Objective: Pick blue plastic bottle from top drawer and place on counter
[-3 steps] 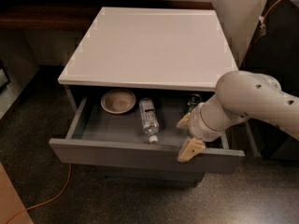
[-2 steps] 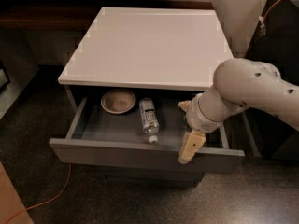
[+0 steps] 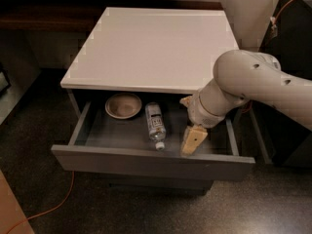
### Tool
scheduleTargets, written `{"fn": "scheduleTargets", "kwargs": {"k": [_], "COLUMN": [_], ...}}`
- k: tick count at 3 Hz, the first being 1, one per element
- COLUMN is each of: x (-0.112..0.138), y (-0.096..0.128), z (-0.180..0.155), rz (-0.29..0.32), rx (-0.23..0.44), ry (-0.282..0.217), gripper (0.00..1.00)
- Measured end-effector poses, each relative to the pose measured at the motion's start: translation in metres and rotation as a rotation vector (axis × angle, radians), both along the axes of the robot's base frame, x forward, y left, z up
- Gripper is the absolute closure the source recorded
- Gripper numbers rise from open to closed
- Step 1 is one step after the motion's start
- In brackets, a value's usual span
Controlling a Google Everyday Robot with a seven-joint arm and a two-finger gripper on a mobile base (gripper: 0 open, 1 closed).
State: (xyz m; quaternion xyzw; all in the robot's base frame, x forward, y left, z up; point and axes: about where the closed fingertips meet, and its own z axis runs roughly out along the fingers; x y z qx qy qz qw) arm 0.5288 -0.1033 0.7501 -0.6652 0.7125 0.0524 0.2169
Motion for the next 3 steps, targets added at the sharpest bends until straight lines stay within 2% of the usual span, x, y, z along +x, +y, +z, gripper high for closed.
{"fn": "scheduleTargets", "kwargs": {"k": [2,3], "x": [0.027,0.033], "y": [-0.007,-0.012], "z": [-0.021,-0.058], "rz": [-0.023,-0.034], "rx": [0.017,0.003], "ry": [0.016,0.069], "gripper": [0.57,0.89]}}
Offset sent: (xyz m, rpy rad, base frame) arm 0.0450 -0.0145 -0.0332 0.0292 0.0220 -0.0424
